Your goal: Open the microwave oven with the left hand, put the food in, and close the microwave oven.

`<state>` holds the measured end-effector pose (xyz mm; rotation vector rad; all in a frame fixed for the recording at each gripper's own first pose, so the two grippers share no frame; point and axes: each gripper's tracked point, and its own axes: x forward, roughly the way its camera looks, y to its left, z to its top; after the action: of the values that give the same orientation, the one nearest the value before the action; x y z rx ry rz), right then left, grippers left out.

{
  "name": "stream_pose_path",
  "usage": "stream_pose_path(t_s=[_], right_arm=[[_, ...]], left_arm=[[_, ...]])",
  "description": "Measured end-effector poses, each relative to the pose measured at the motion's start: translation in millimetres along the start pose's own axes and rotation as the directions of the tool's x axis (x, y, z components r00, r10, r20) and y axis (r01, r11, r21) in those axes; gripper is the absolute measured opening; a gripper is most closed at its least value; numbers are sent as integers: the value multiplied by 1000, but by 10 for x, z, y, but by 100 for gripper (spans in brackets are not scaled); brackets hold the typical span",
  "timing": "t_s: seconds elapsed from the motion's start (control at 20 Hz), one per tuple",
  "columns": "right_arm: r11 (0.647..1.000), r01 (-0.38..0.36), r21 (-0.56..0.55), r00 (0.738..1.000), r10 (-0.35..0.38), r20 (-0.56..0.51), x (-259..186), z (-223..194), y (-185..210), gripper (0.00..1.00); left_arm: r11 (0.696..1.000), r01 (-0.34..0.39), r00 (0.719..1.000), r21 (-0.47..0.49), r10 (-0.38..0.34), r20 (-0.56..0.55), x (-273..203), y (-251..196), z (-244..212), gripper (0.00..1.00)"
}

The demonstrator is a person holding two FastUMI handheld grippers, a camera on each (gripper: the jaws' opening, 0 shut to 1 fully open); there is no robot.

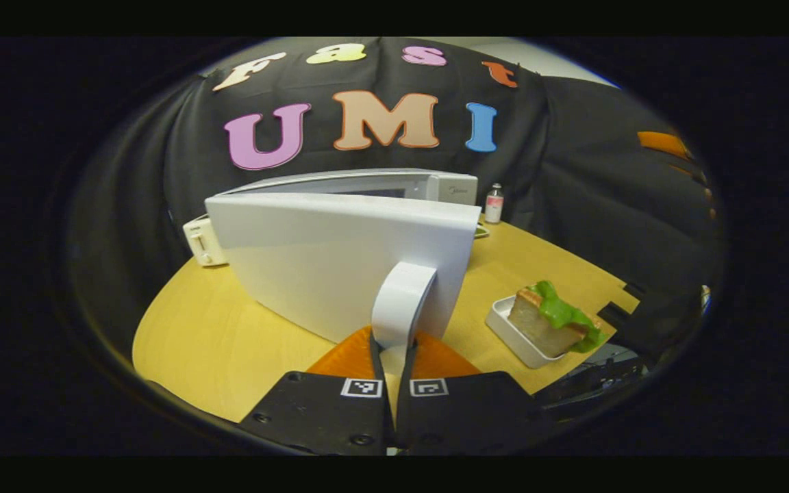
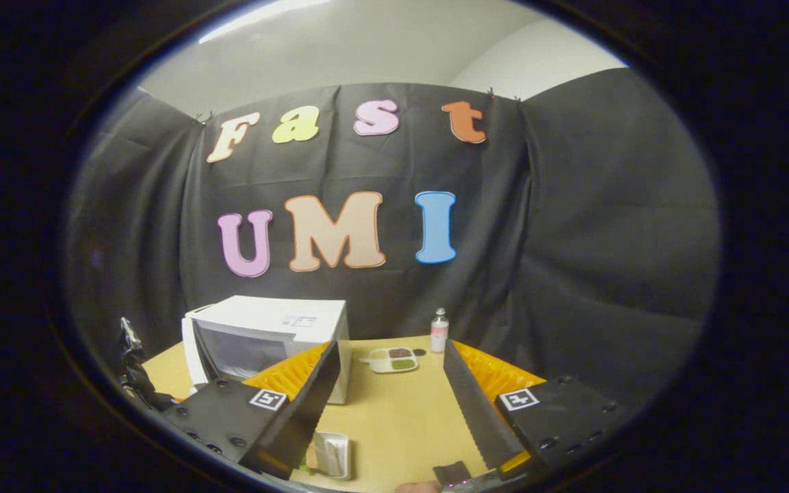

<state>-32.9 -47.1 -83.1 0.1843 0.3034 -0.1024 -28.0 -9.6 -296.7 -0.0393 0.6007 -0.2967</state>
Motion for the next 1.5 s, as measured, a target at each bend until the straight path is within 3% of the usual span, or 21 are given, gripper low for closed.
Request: stream_pose_path(t_s=[0.35, 0.7, 1.0, 1.1, 1.15, 1.2, 1.25, 1.35, 1.5], right_arm=[[995, -97, 6, 992, 98, -85, -138, -617, 710, 97], [976, -146, -162, 983, 125, -131, -191, -1296, 1177, 97], [963, -186, -193, 967, 145, -209, -100, -1776, 1350, 98], [965, -185, -187, 961, 137, -242, -56, -1937, 1324, 98], [964, -186, -188, 957, 135, -259, -20, -2011, 1316, 98], [963, -187, -193, 952, 129, -276, 6, -2107, 1304, 98], [963, -187, -196, 946, 123, -298, 35, -2201, 1285, 97], [963, -195, -186, 929, 120, -350, 57, -2446, 1268, 98], [963, -191, -188, 903, 97, -419, 117, -2770, 1183, 98]], left_arm=[[993, -110, 994, -33, 109, -31, -476, 672, -264, 1], [973, -201, 980, -110, 200, -13, -771, 1265, -405, 0], [967, -187, 981, -175, 192, 11, -812, 1380, -432, 0], [955, -173, 983, -243, 181, 14, -813, 1378, -431, 7], [946, -177, 983, -271, 185, 5, -811, 1384, -455, 18], [944, -177, 983, -278, 185, 0, -800, 1394, -481, 21], [946, -173, 984, -273, 181, 3, -772, 1409, -483, 44], [949, -163, 985, -270, 172, 10, -778, 1382, -469, 72], [947, -164, 984, -277, 175, 16, -829, 1398, -456, 76]])
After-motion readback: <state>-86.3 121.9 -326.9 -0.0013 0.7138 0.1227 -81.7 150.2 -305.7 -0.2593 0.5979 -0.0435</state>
